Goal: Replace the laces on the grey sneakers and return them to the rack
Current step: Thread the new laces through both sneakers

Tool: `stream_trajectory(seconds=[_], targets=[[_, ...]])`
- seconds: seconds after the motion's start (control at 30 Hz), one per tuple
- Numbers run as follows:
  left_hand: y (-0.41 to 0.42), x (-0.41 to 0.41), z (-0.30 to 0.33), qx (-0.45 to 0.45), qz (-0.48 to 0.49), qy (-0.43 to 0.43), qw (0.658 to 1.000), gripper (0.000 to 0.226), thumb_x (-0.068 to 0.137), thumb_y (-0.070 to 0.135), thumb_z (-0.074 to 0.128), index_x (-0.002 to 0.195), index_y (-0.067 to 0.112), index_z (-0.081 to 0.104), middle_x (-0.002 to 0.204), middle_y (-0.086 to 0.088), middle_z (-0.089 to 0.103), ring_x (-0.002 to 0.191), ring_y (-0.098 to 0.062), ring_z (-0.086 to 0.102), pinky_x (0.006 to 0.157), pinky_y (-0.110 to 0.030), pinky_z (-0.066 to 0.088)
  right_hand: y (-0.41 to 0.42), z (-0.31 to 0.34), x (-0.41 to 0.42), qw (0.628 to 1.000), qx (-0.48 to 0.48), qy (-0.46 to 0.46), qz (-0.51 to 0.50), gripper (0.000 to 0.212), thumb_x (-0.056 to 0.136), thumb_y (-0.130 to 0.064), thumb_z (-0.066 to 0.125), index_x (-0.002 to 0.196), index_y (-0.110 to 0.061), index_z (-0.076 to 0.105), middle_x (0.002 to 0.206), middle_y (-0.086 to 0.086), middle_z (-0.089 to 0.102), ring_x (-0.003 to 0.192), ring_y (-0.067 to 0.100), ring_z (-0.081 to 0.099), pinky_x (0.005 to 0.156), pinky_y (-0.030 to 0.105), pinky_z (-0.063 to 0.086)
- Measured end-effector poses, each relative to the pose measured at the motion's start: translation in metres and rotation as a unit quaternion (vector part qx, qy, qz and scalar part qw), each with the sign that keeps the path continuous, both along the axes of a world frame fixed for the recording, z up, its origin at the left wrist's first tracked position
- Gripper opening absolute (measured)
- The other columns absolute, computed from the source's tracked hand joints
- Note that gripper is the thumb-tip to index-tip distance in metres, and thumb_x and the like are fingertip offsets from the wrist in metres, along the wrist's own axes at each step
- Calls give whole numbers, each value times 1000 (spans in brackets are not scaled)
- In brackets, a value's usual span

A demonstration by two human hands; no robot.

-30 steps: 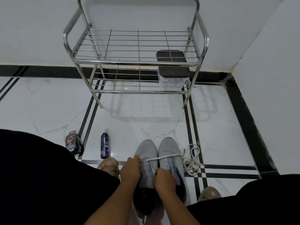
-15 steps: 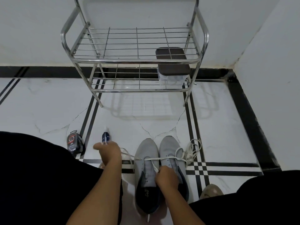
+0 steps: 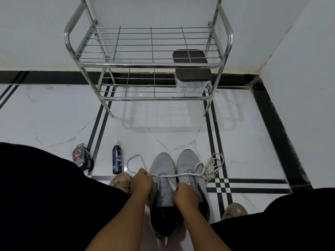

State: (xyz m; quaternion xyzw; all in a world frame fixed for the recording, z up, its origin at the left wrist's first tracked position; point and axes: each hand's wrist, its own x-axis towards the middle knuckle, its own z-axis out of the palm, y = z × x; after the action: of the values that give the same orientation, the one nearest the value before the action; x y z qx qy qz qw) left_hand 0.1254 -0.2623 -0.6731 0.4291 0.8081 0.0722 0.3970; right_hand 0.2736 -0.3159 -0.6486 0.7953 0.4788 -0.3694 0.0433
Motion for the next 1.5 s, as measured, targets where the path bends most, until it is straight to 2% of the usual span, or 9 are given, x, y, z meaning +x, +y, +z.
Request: stream_trajectory(seconds=[0.17,0.4,0.57,0.7,0.8,1.07,1.17,1.37,1.5], targets=[[9,-11,-25,-45,97,-56,993,23,87,7,51,106,-1,60,106,-20,66,100,-38,63,84,-35,54,0,-1,1,1000,-2,9,-9,26,92,-23,49,109,-17,68,110,8,67,102,25,63,78,29,50],[14,-6,14,-69,32,8,997,34,97,15,45,129,8,55,130,-11,56,119,-25,54,94,-28,45,0,1,1,999,-19,17,-19,25,91,-23,50,107,-14,67,109,9,67,100,25,63,73,26,48],[-1,1,3,34,24,72,996,40,89,11,49,129,13,47,122,-14,56,107,-34,57,82,-38,49,12,7,2,987,-34,110,-108,36,87,-45,52,64,-19,55,71,2,58,72,21,57,52,21,36],[-12,14,8,92,-143,103,980,35,93,19,47,127,17,53,131,-9,52,115,-29,53,92,-36,45,33,-16,3,854,-4,337,-396,13,77,-33,61,85,-23,63,101,3,63,100,22,59,93,39,51],[-10,25,8,105,-214,107,965,34,94,16,44,127,20,53,129,-4,54,116,-24,52,89,-33,42,40,17,2,717,20,472,-512,16,95,-2,49,105,-10,59,100,2,60,104,17,52,96,37,40],[16,50,38,107,-208,-181,955,24,101,19,43,112,14,63,109,-2,67,103,-19,60,87,-27,44,57,49,10,744,174,431,-480,15,97,-13,54,88,-8,64,93,7,71,81,15,63,65,22,50],[22,52,50,92,-195,-222,951,21,99,25,48,90,19,66,90,0,64,89,-16,60,77,-24,43,64,73,23,734,225,432,-474,13,95,-20,59,93,-11,69,90,1,74,90,16,65,79,32,50],[32,19,49,53,-178,-49,981,29,99,26,44,75,26,60,89,0,63,84,-16,58,76,-28,44,76,129,75,659,276,465,-523,19,94,-17,60,110,-8,67,89,-2,73,84,8,61,72,24,44],[43,-5,47,0,-210,95,973,20,93,25,52,100,12,66,104,-7,64,97,-25,61,88,-36,49,84,170,98,687,284,471,-475,15,93,-13,59,107,-11,65,92,1,72,81,10,62,73,24,45]])
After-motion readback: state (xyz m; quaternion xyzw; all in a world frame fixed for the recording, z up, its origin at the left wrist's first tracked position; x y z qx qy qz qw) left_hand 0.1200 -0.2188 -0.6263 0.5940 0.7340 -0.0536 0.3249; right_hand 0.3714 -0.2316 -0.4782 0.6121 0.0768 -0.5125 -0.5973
